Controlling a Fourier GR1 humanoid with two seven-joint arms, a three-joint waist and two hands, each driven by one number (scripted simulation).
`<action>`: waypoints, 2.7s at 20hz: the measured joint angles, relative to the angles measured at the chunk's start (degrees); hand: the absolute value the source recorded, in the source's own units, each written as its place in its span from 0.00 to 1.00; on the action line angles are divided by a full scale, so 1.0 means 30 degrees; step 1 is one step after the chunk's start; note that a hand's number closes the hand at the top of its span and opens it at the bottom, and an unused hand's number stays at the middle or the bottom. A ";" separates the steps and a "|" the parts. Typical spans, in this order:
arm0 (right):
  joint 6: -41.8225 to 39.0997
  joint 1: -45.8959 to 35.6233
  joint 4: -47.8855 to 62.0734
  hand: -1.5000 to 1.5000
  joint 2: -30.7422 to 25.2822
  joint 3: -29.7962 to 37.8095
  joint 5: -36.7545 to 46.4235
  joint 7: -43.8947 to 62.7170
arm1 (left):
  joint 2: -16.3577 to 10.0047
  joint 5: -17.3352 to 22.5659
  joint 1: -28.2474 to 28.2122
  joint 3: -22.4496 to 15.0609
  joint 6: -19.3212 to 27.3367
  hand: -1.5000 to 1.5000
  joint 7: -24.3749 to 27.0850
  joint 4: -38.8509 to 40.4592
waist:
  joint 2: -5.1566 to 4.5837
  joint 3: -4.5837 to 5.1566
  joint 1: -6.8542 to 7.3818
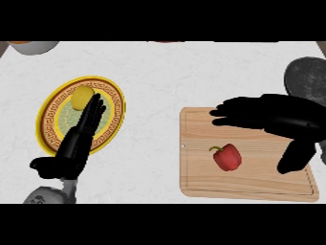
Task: Pick the bell pepper from the cutting board and place it in the pan
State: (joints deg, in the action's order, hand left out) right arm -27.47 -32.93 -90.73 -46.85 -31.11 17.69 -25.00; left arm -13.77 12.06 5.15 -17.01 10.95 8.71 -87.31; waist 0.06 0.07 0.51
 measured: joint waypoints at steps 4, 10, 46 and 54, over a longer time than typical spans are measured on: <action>0.0542 0.0172 -0.0278 0.00 0.0620 -0.1843 0.3274 0.0717 | 0.0143 -0.0146 -0.0002 0.0068 0.0022 0.50 -0.0057 -0.0126 | -0.0011 -0.0013 0.0003; 0.0766 0.0785 -0.0107 0.00 0.1621 -0.2927 0.6941 0.1799 | 0.0249 -0.0465 -0.0601 0.0088 -0.0112 0.50 -0.0312 -0.0826 | -0.0004 -0.0021 -0.0049; 0.3006 0.1652 0.7159 1.00 0.8524 -0.0144 1.7655 -0.2973 | 0.2265 -0.2655 -0.0987 0.1905 -0.1947 0.50 -0.0948 -0.0995 | 0.0245 0.0127 -0.0030; 0.4924 0.1849 0.7419 1.00 0.8832 0.1363 1.8301 -0.4275 | 0.2412 -0.2718 -0.1227 0.2270 -0.2343 0.50 -0.0799 -0.0930 | 0.0161 0.0147 -0.0127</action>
State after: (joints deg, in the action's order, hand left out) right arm -12.70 -27.38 -68.47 -20.36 -27.02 72.59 -37.83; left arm -6.53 3.91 1.47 -10.20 3.92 6.31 -90.10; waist 0.54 0.51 0.13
